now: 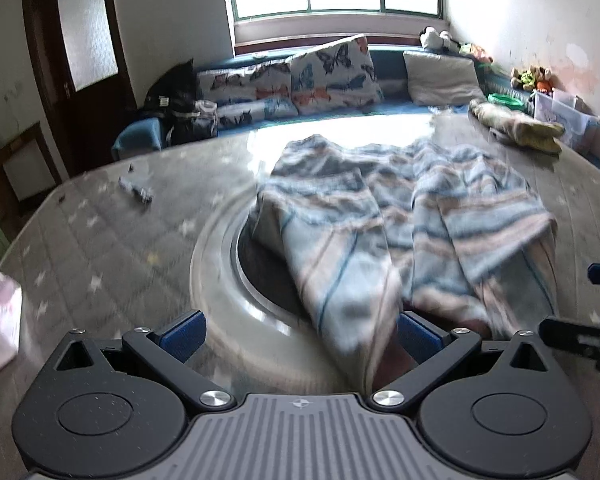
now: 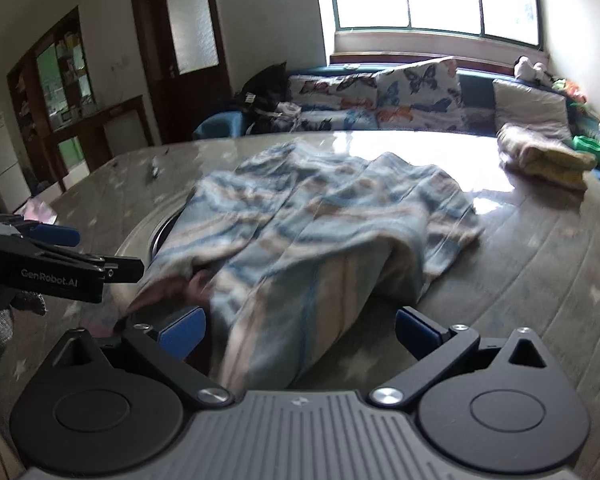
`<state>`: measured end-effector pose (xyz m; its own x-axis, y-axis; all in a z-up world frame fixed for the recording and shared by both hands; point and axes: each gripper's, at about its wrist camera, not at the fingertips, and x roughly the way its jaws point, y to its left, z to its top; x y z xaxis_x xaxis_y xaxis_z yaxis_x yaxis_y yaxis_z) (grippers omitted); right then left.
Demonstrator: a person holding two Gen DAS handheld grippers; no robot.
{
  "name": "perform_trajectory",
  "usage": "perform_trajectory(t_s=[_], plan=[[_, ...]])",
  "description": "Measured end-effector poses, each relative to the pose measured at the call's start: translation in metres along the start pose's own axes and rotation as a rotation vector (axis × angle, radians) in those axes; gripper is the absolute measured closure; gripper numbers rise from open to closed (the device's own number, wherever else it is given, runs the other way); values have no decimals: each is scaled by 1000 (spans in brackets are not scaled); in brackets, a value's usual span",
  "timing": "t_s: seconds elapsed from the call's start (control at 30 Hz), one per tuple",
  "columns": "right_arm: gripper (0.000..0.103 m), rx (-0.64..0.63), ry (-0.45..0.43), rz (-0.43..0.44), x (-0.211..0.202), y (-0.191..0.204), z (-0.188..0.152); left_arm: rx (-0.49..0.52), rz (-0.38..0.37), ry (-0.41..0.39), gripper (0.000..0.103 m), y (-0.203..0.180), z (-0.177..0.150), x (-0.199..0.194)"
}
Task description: Fold clothes
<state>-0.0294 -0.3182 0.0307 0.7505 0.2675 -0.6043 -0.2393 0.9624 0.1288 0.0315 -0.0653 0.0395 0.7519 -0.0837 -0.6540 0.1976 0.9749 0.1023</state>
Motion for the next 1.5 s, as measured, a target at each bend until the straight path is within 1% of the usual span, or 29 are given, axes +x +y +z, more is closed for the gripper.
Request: perform_trajectory(t_s=[0.1,0.17,0.23,0.3,0.37,0.43,0.47,0.53,0.57,0.63,0.67,0.7,0.73,0.77,0.8,0.83,0.9,0.97,1.03,1.1,1.17,1.2,1.23,1.3,1.33,1.5], plan=[[11,37,-12,-11,6,-13,17,25,-28,-23,1,-5,15,14],[15,67,-10,-4,13,-22,29,48,-65,-26,6,-10,22,27],[24,79,-8,1,21,-27,38,70,-99,-25,16,-15,29,40],[28,78,0,2,33,-27,48,93,-124,-6,22,-19,32,54],[32,64,8,9,42,-24,54,126,-148,12,25,-22,32,65],[36,44,26,23,56,-19,61,156,-167,20,32,-25,28,69],[37,30,41,31,66,-14,64,169,-177,24,33,-25,26,70],[45,8,72,28,82,-8,65,189,-194,31,46,-26,22,73],[46,-3,87,26,91,-5,65,187,-199,36,49,-25,21,74],[52,-11,117,19,105,-1,65,177,-211,41,59,-21,19,75],[53,-12,133,11,113,-1,63,174,-216,40,61,-19,18,74],[58,-13,147,-2,120,-1,61,171,-220,39,65,-17,17,74],[64,-13,158,-13,126,-2,59,168,-223,36,71,-16,16,74],[68,-12,161,-18,128,-4,58,164,-224,34,73,-14,17,73],[76,-11,163,-24,128,-5,57,158,-222,32,74,-13,18,73],[81,-9,162,-32,128,-7,56,153,-222,29,74,-12,18,72],[88,1,160,-42,126,-9,56,147,-224,23,71,-12,20,71],[88,6,161,-40,124,-10,57,155,-224,20,71,-14,20,71],[79,9,159,-30,124,-8,58,167,-223,19,71,-17,20,71],[73,1,161,-29,127,-4,57,179,-222,17,71,-20,19,71],[72,-32,152,-54,134,2,55,191,-221,16,71,-23,19,71],[72,-51,146,-69,137,5,54,195,-220,17,73,-24,18,72],[73,-75,137,-88,139,9,53,196,-218,22,79,-23,17,73],[74,-102,124,-111,142,12,53,193,-217,27,85,-21,15,75],[74,-101,119,-112,143,12,53,185,-220,24,88,-20,14,75],[75,-7,103,-93,145,-2,60,148,-226,5,92,-13,13,68]])
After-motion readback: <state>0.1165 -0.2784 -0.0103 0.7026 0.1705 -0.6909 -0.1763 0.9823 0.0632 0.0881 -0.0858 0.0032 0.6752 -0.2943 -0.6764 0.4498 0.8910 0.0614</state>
